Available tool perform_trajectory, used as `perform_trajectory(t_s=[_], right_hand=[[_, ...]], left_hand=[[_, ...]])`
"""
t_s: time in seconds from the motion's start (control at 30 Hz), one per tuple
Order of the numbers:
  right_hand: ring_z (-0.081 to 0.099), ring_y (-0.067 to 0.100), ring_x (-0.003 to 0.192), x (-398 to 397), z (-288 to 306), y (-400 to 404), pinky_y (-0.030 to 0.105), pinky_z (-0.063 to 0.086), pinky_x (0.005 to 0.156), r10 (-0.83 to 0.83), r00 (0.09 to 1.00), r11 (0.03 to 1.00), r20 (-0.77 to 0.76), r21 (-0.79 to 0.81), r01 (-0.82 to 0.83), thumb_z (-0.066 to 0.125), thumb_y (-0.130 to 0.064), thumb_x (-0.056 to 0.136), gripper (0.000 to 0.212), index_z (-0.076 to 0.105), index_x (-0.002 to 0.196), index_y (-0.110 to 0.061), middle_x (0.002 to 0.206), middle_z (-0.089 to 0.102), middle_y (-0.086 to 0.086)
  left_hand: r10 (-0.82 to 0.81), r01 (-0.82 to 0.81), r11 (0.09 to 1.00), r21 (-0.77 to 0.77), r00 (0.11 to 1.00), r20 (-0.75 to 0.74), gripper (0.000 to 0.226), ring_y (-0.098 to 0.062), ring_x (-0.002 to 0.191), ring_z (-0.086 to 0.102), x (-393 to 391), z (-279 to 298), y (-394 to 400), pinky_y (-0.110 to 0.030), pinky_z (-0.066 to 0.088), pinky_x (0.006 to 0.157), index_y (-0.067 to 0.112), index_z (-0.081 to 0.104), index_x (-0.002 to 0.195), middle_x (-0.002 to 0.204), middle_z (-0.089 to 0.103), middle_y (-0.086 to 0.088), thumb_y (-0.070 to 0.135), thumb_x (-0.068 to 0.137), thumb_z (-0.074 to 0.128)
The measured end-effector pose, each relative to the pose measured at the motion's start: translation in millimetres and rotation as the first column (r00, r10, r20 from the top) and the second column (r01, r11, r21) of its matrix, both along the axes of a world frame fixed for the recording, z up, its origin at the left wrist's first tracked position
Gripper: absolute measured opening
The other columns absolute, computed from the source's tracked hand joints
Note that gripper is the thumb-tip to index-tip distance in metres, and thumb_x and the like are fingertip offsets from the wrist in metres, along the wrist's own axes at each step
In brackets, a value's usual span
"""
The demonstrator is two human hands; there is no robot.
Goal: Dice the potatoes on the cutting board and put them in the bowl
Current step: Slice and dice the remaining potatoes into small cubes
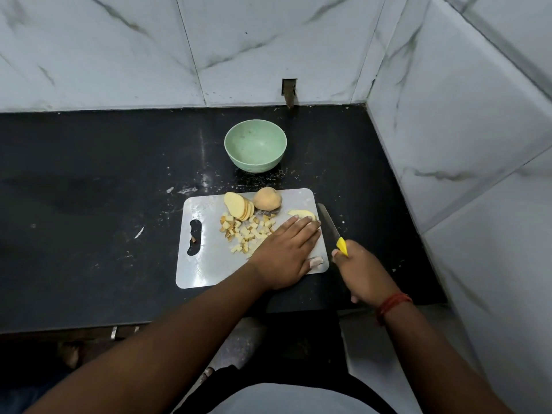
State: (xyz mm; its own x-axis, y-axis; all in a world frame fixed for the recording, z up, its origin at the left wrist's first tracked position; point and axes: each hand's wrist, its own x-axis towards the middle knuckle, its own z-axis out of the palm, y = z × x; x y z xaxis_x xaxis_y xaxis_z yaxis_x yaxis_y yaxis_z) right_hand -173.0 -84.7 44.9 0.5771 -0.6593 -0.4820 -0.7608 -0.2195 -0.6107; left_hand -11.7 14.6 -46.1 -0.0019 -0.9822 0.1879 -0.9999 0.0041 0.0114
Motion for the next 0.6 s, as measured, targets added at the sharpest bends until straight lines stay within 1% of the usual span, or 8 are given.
perform_trajectory(t_s=[0.1, 0.2, 0.3, 0.37, 0.43, 0.5, 0.6], right_hand=[[0.058, 0.024, 0.06, -0.5, -1.8, 0.0, 0.023, 0.042, 0.037, 0.006, 1.0, 1.0, -0.024, 0.003, -0.006, 0.041, -0.033, 0.101, 0.02, 0.051, 0.097, -0.016, 0.089, 0.058, 0.01], [0.058, 0.023, 0.063, -2.6, -3.3, -1.3, 0.024, 0.043, 0.04, 0.05, 0.995, 0.999, -0.091, 0.01, -0.05, 0.039, -0.033, 0.102, 0.019, 0.049, 0.104, -0.017, 0.092, 0.057, 0.008], [0.06, 0.023, 0.065, -0.5, -7.8, -3.5, 0.028, 0.049, 0.044, 0.097, 0.983, 0.994, -0.156, -0.032, -0.103, 0.037, -0.034, 0.102, 0.02, 0.048, 0.104, -0.016, 0.09, 0.057, 0.008], [0.061, 0.024, 0.067, 4.8, -10.4, -6.1, 0.033, 0.053, 0.049, 0.12, 0.976, 0.987, -0.182, -0.084, -0.137, 0.038, -0.034, 0.102, 0.021, 0.048, 0.101, -0.015, 0.089, 0.058, 0.008], [0.059, 0.024, 0.068, 12.0, -12.3, -9.5, 0.038, 0.055, 0.061, 0.142, 0.967, 0.977, -0.209, -0.128, -0.171, 0.038, -0.033, 0.101, 0.021, 0.047, 0.099, -0.014, 0.09, 0.059, 0.009], [0.057, 0.024, 0.069, 18.2, -13.5, -13.5, 0.038, 0.055, 0.068, 0.154, 0.96, 0.971, -0.232, -0.143, -0.191, 0.039, -0.031, 0.101, 0.019, 0.048, 0.101, -0.014, 0.093, 0.059, 0.01], [0.061, 0.028, 0.084, 25.1, -13.3, -18.3, 0.038, 0.055, 0.074, 0.175, 0.945, 0.964, -0.275, -0.146, -0.221, 0.039, -0.03, 0.101, 0.024, 0.05, 0.113, -0.013, 0.105, 0.061, 0.013]], left_hand=[[0.041, -0.044, 0.996, 0.072, 0.998, 0.045, 0.074, -0.031, 0.147, 0.036, 5.3, -1.9, -2.1, -0.043, 0.015, 0.128, 0.001, 0.051, 0.148, 0.153, 0.049, -0.015, 0.056, 0.107, 0.022], [0.125, -0.125, 0.991, 0.036, 0.992, 0.011, 0.071, -0.031, 0.141, 0.042, 14.4, -7.7, 15.3, -0.042, 0.016, 0.127, 0.0, 0.055, 0.142, 0.144, 0.053, -0.015, 0.055, 0.107, 0.027], [0.16, -0.16, 0.987, -0.007, 0.987, -0.001, 0.067, -0.033, 0.141, 0.041, 22.8, -10.0, 30.2, -0.044, 0.017, 0.127, 0.001, 0.055, 0.142, 0.144, 0.053, -0.016, 0.052, 0.107, 0.031], [0.14, -0.14, 0.99, -0.011, 0.99, 0.0, 0.065, -0.034, 0.142, 0.041, 23.5, -7.8, 28.9, -0.048, 0.02, 0.127, 0.001, 0.054, 0.143, 0.148, 0.05, -0.018, 0.051, 0.107, 0.034], [0.125, -0.125, 0.992, 0.016, 0.992, -0.007, 0.066, -0.034, 0.146, 0.037, 19.9, -3.8, 20.1, -0.049, 0.02, 0.126, 0.001, 0.05, 0.146, 0.153, 0.046, -0.019, 0.052, 0.107, 0.034], [0.131, -0.13, 0.989, 0.068, 0.991, -0.007, 0.072, -0.032, 0.149, 0.033, 14.3, 0.5, 9.2, -0.048, 0.017, 0.127, 0.002, 0.045, 0.151, 0.158, 0.041, -0.018, 0.056, 0.107, 0.025], [0.154, -0.155, 0.975, 0.158, 0.988, 0.014, 0.083, -0.031, 0.152, 0.028, 9.3, 2.6, -0.9, -0.046, 0.01, 0.129, 0.003, 0.037, 0.156, 0.161, 0.036, -0.017, 0.061, 0.104, 0.011]])
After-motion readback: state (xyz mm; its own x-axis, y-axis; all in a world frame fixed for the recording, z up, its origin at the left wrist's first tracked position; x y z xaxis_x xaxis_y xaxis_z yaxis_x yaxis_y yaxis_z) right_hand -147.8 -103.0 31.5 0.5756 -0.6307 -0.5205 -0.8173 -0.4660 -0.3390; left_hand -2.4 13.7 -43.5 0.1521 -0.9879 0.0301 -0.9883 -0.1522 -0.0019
